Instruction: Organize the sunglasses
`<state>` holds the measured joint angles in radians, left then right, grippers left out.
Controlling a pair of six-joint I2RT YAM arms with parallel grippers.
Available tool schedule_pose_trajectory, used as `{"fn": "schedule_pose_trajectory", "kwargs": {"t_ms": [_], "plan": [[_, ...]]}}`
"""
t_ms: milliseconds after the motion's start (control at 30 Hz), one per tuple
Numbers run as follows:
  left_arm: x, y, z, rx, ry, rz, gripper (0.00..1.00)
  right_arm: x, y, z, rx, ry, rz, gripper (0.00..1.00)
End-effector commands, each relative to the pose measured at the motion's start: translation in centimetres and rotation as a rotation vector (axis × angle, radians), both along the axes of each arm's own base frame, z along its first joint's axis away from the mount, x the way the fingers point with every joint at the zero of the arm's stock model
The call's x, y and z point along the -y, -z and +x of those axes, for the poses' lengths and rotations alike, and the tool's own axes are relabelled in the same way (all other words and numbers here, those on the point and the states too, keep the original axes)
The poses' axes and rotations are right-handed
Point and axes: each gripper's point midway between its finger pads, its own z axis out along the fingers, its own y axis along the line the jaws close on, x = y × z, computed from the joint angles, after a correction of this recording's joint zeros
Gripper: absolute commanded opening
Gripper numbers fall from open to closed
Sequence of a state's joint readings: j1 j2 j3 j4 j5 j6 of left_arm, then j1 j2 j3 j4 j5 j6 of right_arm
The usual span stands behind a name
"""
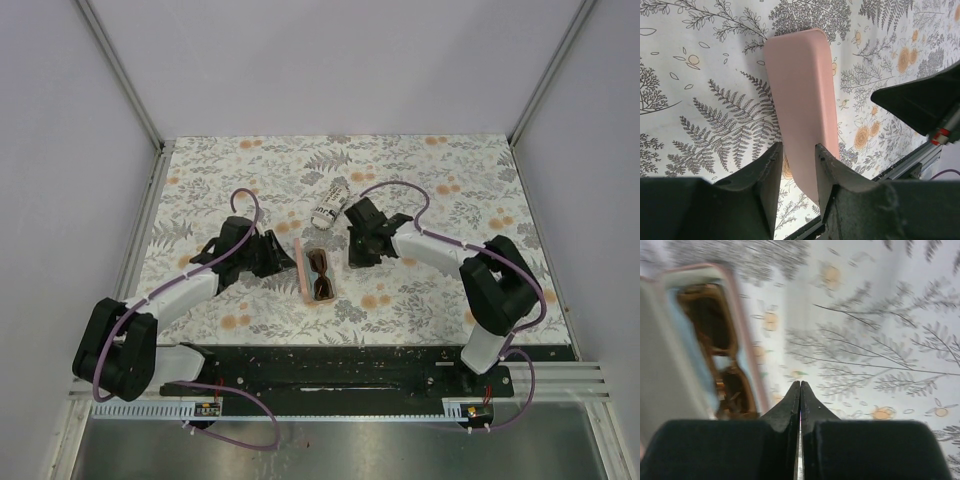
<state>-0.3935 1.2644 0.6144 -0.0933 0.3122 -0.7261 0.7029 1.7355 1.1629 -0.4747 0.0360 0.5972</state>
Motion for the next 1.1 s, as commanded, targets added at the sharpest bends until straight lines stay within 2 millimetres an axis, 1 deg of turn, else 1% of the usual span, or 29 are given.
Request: {"fn": "schedule_pose_trajectory", "kwargs": {"t_ms": [0, 67, 133, 233, 267, 367, 467, 533, 600, 800, 933, 967, 1000, 1033, 1067], "plan": [[1.2, -1.0, 0.7, 0.049, 0.041, -0.043, 0.34, 0.3, 2.1, 0.1, -0.022, 0.032, 0.036, 0.0], [1.3, -0.9, 0.8, 0.046, 0.044, -0.047, 0.31, -0.4, 3.4, -0.6, -0.063, 0.013, 0.066, 0.0], [1.6, -1.0, 0.9, 0.048, 0.05, -0.056, 0.28, -1.1, 4.6, -0.8, -0.092, 0.007, 0.095, 0.0], [1.8, -0.8, 0.6, 0.036, 0.06, -0.061, 0.23, -2.1, 6.0, -1.4, -0.142, -0.013, 0.134, 0.0], [2.1, -1.2, 0.9, 0.055, 0.065, -0.07, 0.21, -2.3, 6.3, -1.5, -0.155, -0.013, 0.144, 0.0], [2.7, -0.9, 0.8, 0.048, 0.082, -0.072, 0.18, -3.1, 6.7, -1.8, -0.18, -0.024, 0.174, 0.0], [3.6, -0.7, 0.8, 0.044, 0.1, -0.075, 0.17, -3.6, 6.7, -1.9, -0.184, -0.032, 0.189, 0.0], [4.1, -0.5, 0.8, 0.037, 0.11, -0.075, 0.15, -3.7, 6.6, -1.9, -0.182, -0.033, 0.191, 0.0], [4.1, -0.1, 0.9, 0.02, 0.103, -0.068, 0.13, -3.6, 6.5, -2.0, -0.181, -0.033, 0.187, 0.0], [2.9, -1.2, 0.7, 0.04, 0.036, -0.056, 0.14, -3.4, 6.4, -2.1, -0.179, -0.032, 0.185, 0.0], [1.8, -3.0, 0.2, 0.067, -0.011, -0.113, 0.15, -3.4, 6.3, -2.1, -0.175, -0.038, 0.185, 0.0], [1.6, -3.4, 0.1, 0.073, -0.018, -0.127, 0.16, -3.3, 6.4, -2.1, -0.176, -0.037, 0.182, 0.0], [1.4, -3.8, -0.1, 0.085, -0.021, -0.139, 0.19, -3.4, 6.4, -2.1, -0.174, -0.04, 0.183, 0.0], [1.3, -4.3, -0.2, 0.095, -0.023, -0.15, 0.25, -3.4, 6.5, -2.2, -0.177, -0.038, 0.181, 0.0], [1.2, -4.7, -0.2, 0.109, -0.025, -0.154, 0.27, -3.3, 6.4, -2.1, -0.176, -0.037, 0.182, 0.0]]}}
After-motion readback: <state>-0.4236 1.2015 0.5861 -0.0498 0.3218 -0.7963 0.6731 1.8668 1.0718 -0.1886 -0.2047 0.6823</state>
